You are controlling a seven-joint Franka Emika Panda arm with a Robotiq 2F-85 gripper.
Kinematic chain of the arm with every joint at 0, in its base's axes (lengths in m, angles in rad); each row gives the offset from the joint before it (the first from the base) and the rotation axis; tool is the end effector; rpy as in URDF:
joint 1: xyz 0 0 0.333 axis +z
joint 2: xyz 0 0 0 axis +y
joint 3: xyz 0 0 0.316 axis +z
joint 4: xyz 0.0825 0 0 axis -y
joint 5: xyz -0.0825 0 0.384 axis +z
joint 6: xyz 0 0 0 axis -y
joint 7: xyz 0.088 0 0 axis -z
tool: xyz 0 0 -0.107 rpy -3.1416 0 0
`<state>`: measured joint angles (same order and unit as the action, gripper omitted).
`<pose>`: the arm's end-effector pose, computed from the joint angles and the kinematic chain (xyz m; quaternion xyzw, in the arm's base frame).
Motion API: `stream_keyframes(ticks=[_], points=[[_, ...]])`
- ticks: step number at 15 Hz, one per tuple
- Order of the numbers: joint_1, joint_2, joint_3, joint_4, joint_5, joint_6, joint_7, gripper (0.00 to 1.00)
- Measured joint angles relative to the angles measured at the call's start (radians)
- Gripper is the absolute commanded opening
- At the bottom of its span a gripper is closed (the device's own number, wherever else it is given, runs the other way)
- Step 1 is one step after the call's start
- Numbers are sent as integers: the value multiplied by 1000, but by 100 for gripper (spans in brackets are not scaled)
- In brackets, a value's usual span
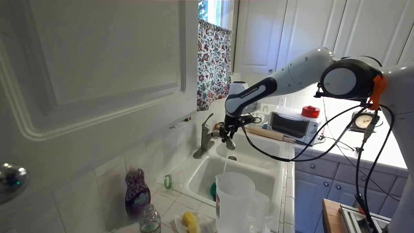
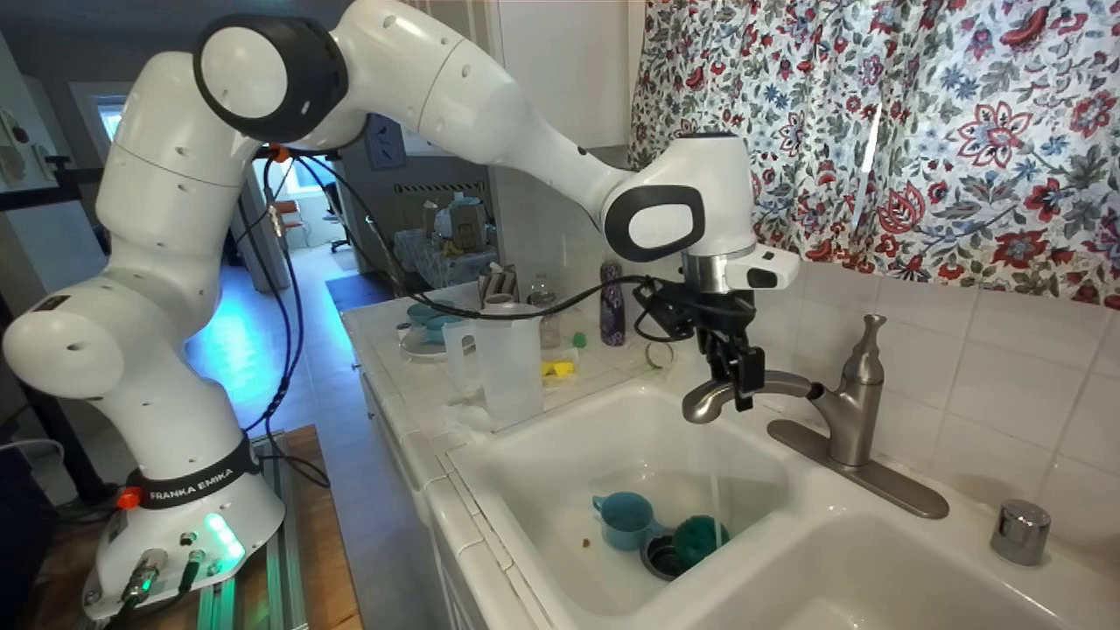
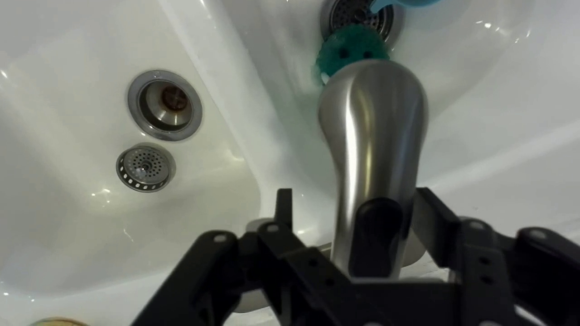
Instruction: Fix the tap
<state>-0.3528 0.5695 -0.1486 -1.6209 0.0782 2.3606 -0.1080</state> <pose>0.6259 -0.3252 0.3118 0.9748 -0.2046 0.0817 0.0351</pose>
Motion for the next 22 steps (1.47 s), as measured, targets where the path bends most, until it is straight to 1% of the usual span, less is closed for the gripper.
stream_keyframes(ticks=[3,4,9,11,13,18,22], points=[[0,4,5,0,0,13,-5,17],[0,4,6,0,0,13,-5,12],[1,-1,3,3,0,6,-4,12],[0,-1,2,17,0,-25,-5,12],[-3,0,2,47,0,-86,-5,12],[-24,15,9,164,18,-292,-7,12],[-36,64,9,261,33,-387,-7,12]])
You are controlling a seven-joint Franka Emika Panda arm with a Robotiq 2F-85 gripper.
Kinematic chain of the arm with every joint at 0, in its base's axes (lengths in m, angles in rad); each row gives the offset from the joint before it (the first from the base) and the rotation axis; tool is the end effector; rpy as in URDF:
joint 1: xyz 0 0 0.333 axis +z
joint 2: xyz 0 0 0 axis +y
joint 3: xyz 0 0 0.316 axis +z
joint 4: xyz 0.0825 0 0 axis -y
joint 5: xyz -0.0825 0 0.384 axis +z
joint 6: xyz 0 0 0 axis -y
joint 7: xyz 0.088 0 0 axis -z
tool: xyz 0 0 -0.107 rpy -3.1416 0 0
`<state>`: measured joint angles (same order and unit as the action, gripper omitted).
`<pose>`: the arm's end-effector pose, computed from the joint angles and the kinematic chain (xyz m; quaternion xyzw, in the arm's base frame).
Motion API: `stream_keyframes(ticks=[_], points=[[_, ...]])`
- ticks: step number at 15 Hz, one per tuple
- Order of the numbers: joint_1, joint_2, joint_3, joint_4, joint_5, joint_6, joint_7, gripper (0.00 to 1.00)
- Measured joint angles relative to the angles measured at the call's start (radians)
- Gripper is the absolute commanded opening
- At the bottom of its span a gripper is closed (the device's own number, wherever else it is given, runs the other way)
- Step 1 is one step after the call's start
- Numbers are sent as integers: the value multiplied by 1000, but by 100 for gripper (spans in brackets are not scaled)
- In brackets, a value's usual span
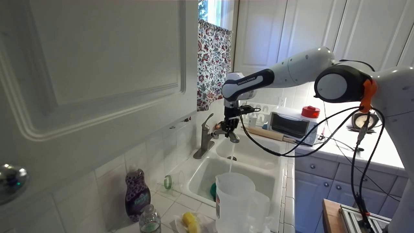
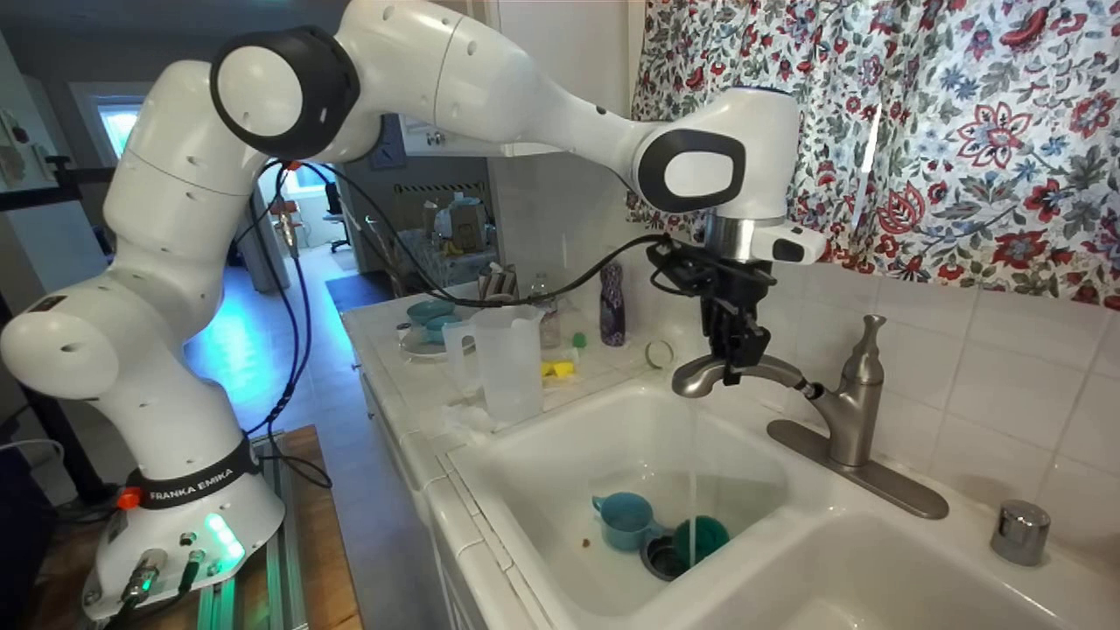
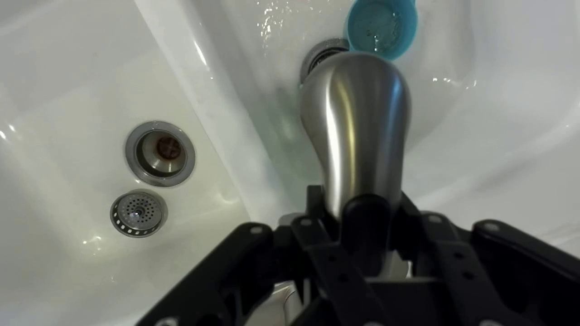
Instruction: Fix the tap
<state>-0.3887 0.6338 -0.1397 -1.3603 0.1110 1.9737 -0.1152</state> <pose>0.6385 -0.3403 0.3506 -0.9768 0.2139 0.0037 0.0113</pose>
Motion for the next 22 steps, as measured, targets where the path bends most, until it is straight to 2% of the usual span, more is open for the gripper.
stream_keyframes(ticks=[9,22], points=[[-18,147,6,188,27,-45,17,12],[-57,277,29,438,47,-248,47,12]])
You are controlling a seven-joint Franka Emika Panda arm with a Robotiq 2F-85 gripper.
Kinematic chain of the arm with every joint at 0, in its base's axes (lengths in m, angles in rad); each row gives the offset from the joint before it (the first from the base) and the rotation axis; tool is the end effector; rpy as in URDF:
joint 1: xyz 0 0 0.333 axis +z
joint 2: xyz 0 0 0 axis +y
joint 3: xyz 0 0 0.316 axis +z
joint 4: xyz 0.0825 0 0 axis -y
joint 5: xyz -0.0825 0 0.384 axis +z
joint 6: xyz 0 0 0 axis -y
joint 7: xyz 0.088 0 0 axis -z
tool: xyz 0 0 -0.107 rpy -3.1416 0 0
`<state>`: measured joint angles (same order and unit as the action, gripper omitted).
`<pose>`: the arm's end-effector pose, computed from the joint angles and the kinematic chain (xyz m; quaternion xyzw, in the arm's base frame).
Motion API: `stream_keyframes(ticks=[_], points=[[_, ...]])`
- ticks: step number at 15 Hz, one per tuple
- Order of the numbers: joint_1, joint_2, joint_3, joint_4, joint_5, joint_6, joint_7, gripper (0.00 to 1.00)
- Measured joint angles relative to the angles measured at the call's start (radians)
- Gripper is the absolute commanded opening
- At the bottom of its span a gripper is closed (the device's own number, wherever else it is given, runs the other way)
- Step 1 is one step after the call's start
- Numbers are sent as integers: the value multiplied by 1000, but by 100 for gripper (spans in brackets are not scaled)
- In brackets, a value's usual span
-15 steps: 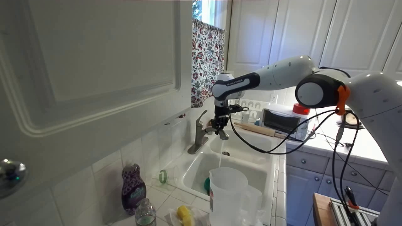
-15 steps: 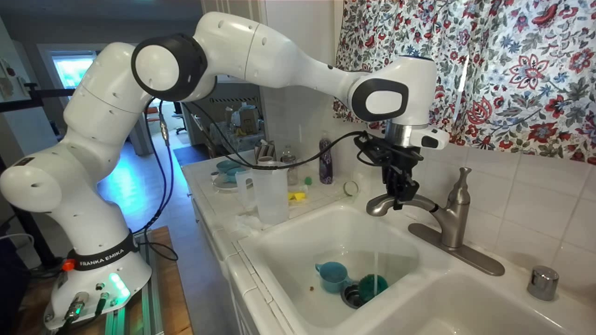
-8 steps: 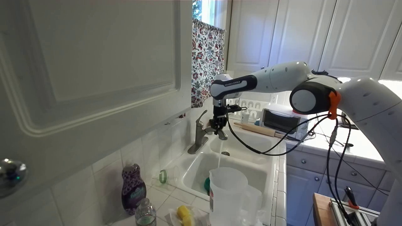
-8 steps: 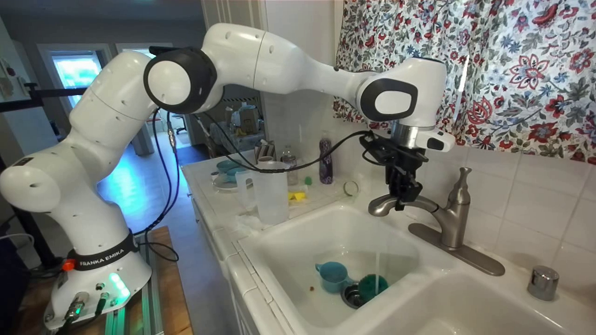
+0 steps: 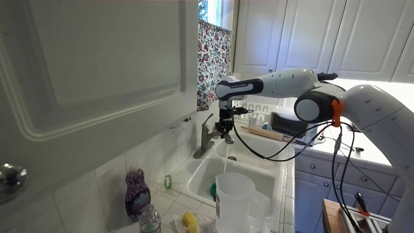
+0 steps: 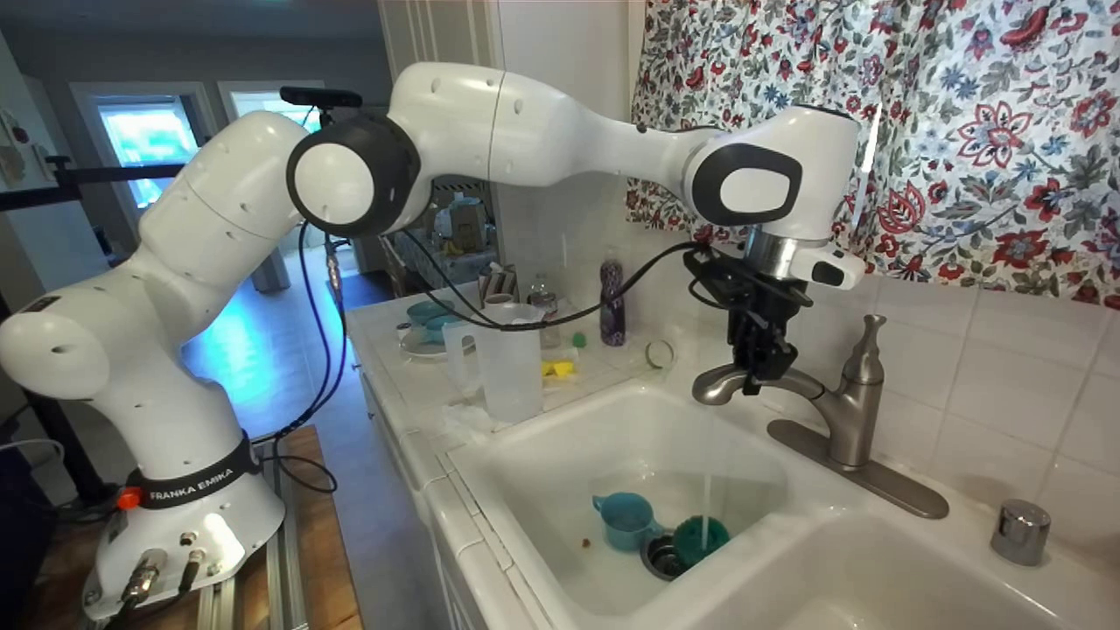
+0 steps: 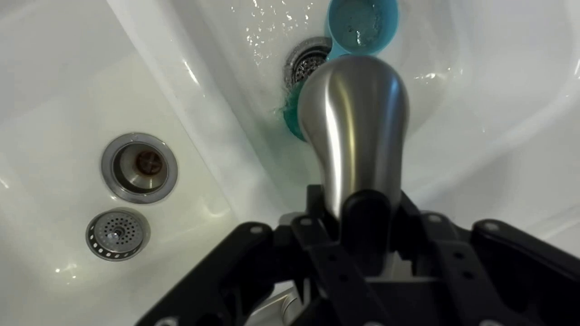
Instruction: Fix the tap
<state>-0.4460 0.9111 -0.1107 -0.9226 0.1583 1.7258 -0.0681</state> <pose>0.6764 -0.3657 0.3276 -0.9691 0.2388 0.0396 0.0472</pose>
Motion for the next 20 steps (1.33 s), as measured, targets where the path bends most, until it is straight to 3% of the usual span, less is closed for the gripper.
stream_keyframes(ticks=[8,20], points=[[12,47,-14,88,-50,-59,-52,12],[32,75,-30,129,-105,-88,-77,12]])
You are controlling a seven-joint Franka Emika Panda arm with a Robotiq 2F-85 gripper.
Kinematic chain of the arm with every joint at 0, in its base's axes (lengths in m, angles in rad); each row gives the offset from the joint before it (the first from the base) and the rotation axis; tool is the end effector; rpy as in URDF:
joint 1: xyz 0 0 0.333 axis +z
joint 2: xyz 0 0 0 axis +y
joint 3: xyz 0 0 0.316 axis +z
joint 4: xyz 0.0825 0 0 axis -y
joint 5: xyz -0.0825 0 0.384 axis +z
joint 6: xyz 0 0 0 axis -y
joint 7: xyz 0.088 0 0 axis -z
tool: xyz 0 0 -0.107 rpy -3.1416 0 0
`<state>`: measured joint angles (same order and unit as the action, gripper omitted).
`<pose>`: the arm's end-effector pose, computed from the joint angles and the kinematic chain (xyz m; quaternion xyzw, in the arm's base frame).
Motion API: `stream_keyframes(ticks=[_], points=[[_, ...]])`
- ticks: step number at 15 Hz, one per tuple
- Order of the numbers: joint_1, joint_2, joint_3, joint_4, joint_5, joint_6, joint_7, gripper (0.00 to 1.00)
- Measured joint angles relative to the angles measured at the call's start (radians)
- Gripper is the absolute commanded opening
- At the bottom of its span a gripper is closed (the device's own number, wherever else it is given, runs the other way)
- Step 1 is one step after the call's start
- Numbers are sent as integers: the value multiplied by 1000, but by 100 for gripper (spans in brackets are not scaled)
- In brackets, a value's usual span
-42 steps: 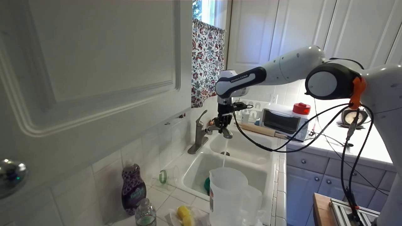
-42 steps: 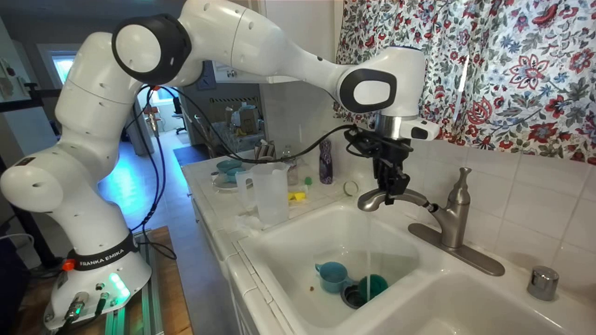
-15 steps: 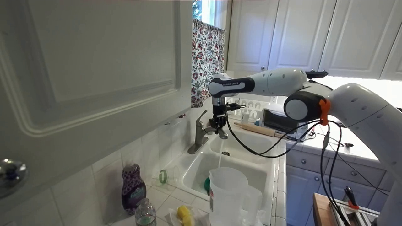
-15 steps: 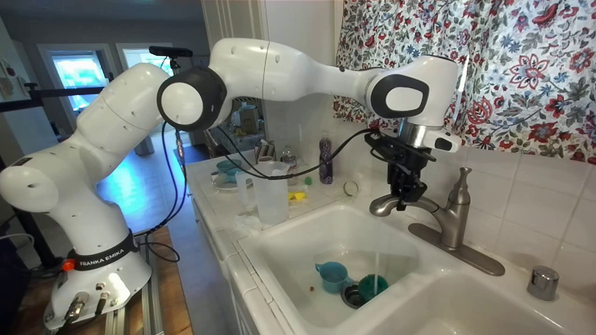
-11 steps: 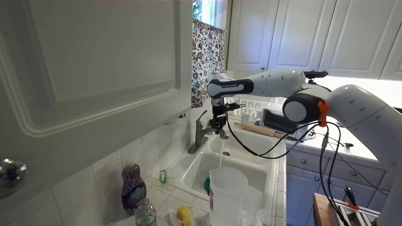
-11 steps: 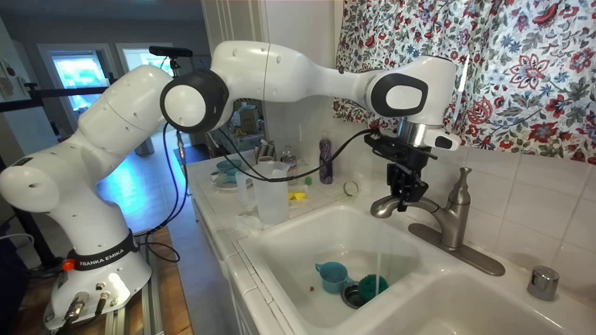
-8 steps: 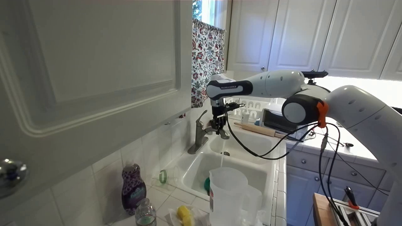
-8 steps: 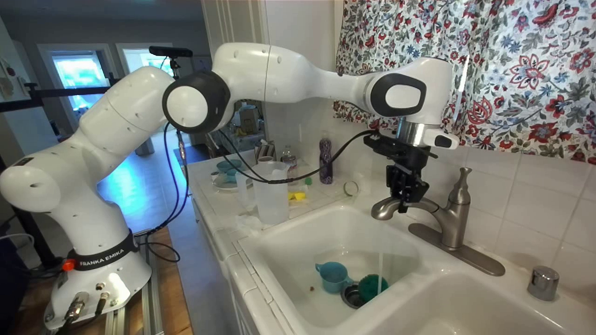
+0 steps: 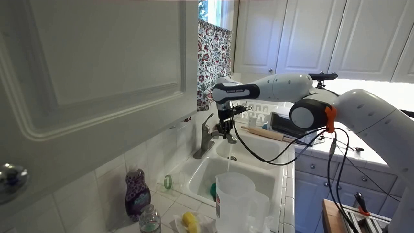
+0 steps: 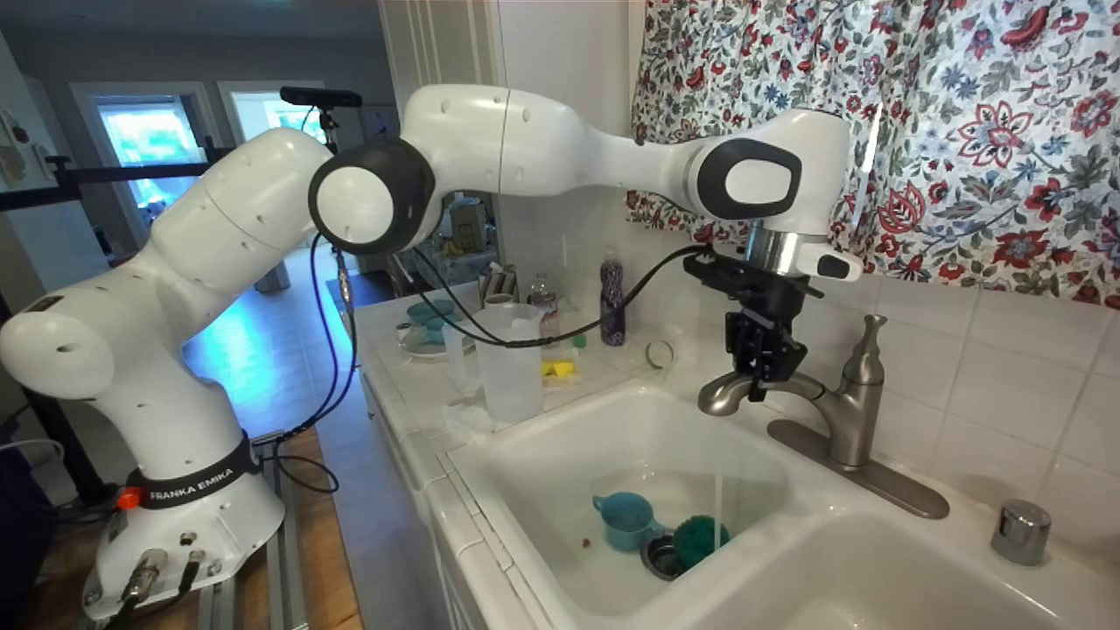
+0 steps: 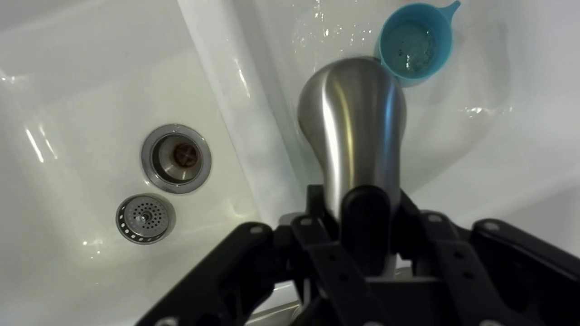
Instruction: Fix the tap
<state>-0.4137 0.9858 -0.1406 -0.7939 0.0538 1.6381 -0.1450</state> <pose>0.6843 -0.3614 0.3245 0.9809 -0.1795 -0.0746 0.0088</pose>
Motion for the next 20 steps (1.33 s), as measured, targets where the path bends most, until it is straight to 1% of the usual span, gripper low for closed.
stream_keyframes(ticks=[9,15,16,17,20], points=[[-5,3,3,3,28,-3,79,12],[-4,3,2,4,27,-3,77,12],[-4,3,1,4,27,-3,77,62],[-4,4,1,5,27,-3,77,63],[-5,12,-8,10,26,17,100,82]])
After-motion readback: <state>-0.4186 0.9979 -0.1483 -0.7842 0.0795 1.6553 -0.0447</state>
